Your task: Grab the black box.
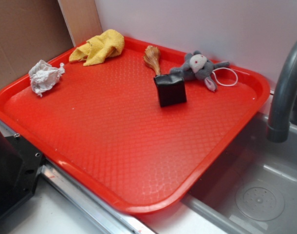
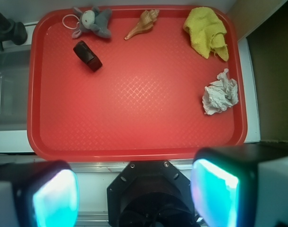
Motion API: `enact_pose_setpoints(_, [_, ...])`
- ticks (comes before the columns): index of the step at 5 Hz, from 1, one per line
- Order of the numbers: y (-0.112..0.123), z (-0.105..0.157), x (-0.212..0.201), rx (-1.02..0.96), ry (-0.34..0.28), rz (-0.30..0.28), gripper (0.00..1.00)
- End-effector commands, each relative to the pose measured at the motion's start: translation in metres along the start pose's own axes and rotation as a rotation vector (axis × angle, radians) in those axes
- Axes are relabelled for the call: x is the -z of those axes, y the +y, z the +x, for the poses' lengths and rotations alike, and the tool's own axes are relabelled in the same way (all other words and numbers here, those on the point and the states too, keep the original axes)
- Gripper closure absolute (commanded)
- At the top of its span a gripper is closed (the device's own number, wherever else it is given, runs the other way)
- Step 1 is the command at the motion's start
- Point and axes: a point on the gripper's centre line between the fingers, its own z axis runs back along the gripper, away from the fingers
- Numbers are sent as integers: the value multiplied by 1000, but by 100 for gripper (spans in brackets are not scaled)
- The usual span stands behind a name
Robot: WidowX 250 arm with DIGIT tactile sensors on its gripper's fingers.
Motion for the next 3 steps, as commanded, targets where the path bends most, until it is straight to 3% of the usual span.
enact_pose_setpoints(1, [0, 0, 0, 0, 0, 0, 0])
enact_pose_setpoints(2, [-41, 45, 35, 190, -23, 52, 0])
enact_pose_setpoints(3, [-61, 86, 72, 256, -40, 107, 0])
